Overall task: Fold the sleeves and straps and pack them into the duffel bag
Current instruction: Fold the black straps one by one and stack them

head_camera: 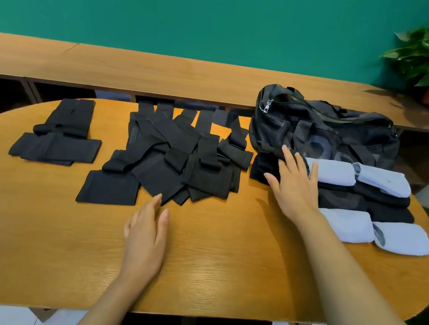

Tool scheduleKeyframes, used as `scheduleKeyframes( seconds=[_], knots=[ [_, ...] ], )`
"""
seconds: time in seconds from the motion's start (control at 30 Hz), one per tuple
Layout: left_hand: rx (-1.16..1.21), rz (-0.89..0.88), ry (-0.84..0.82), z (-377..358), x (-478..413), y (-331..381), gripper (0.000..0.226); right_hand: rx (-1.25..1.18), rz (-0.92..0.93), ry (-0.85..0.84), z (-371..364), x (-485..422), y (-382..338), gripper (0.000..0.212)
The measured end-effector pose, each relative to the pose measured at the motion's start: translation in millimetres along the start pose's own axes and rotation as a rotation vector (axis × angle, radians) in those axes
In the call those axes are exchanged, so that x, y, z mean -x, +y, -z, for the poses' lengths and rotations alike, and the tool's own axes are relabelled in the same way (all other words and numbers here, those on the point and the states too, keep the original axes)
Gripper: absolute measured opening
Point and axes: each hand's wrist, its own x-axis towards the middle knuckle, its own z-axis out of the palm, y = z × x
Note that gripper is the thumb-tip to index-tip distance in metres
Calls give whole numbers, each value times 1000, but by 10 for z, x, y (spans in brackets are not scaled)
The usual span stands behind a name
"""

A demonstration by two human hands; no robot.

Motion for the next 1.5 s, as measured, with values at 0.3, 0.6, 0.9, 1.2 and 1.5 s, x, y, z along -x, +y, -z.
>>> scheduleKeyframes(
  seconds=[0.3, 0.6, 0.9, 1.2, 1.5],
  knots=[
    [27, 8, 9, -10, -15, 5, 62, -201, 51, 49, -57, 2, 75, 52],
    [19, 5, -8, 9, 16, 44, 61, 198, 318, -54, -164, -30, -270, 51],
    [-7, 16, -12, 10, 2, 30, 47, 202, 289, -15, -168, 69, -242, 55],
    [-6, 14, 4, -6, -5, 30, 44, -255, 380, -161, -202, 501, -978, 51],
    [7, 15, 22, 2, 4, 16, 39, -318, 290, -157, -250, 583, -1033, 73]
  ],
)
